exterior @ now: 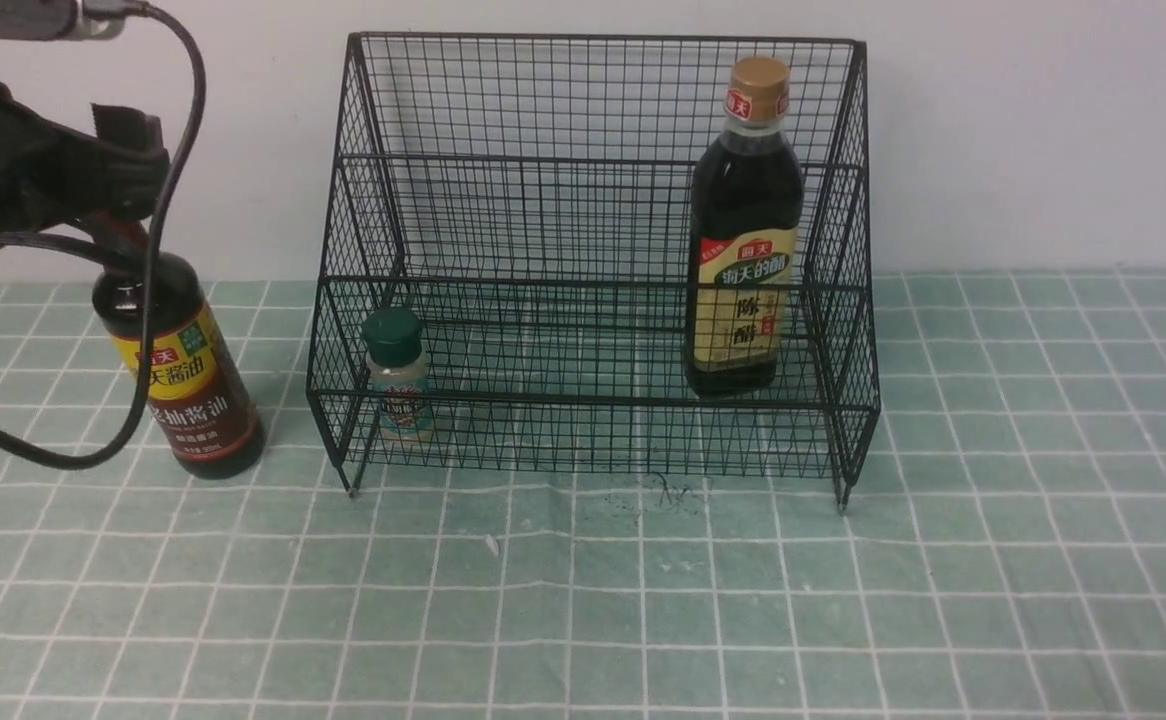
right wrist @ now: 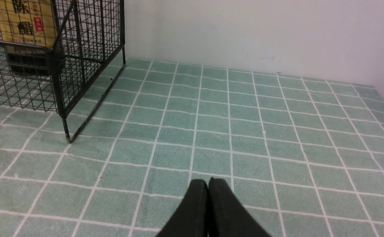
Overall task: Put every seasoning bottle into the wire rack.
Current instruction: Use the left arm to grab the condiment bottle closest to it, then use the left arm to put the condiment bottle back on the shelf
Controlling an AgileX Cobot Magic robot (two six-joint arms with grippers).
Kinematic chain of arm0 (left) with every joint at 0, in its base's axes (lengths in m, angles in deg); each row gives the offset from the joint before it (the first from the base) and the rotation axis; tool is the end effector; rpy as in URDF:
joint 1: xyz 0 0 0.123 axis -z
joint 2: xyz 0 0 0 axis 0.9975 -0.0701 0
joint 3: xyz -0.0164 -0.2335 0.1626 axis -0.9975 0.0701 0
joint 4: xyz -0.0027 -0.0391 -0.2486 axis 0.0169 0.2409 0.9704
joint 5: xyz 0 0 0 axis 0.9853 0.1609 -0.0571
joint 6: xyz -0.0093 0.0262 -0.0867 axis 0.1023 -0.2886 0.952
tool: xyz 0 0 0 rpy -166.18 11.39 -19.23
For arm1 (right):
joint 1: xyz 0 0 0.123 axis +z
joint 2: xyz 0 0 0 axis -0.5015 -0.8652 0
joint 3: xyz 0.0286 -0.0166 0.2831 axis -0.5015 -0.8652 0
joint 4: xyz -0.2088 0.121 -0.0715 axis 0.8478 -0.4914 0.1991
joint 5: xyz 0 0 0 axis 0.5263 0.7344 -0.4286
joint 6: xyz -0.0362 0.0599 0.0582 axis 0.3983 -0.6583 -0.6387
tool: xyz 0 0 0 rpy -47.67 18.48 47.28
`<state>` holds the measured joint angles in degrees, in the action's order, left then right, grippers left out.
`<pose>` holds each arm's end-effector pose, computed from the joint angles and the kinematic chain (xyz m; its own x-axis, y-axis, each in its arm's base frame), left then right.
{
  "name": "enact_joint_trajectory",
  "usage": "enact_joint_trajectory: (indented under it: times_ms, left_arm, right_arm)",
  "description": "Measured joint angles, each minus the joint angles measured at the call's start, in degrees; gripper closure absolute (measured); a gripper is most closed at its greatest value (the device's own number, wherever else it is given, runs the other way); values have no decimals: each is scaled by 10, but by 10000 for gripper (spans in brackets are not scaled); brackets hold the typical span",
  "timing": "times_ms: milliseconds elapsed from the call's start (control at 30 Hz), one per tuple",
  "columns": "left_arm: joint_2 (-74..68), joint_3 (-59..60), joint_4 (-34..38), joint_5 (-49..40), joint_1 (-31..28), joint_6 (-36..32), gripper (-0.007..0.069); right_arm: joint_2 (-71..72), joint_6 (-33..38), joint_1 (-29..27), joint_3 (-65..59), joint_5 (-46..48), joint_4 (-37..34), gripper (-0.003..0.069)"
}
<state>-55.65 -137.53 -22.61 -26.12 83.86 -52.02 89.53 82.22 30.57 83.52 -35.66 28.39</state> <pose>0.3295 0.0109 0.3072 -0.2946 -0.0057 -0.9556 -0.0224 0.9997 0.0009 0.0522 -0.0011 0.1727 -0.3006 -0.0726 -0.9510 -0.0141 0.9973 -0.0717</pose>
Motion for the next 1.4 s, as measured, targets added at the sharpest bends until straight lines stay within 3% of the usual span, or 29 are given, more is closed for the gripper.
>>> enact_joint_trajectory:
  times_ms: [400, 533, 667, 700, 733, 1133, 1400]
  left_arm:
    - [-55, 0, -3, 2, 0, -6, 19]
    - [-73, 0, -3, 14, 0, -19, 94]
    - [-89, 0, -3, 14, 0, -24, 265]
    - [-89, 0, 2, 14, 0, -21, 340]
    - [-88, 0, 6, 14, 1, -14, 358]
    - [-11, -70, 3, -153, 3, -10, 365]
    - [23, -175, 3, -184, 17, 26, 365]
  right_arm:
    - [0, 0, 0, 0, 0, 0, 673]
    - [0, 0, 0, 0, 0, 0, 673]
    - [0, 0, 0, 0, 0, 0, 673]
    - [0, 0, 0, 0, 0, 0, 673]
    - [0, -1, 0, 0, 0, 0, 673]
    - [0, 0, 0, 0, 0, 0, 673]
    - [0, 0, 0, 0, 0, 0, 673]
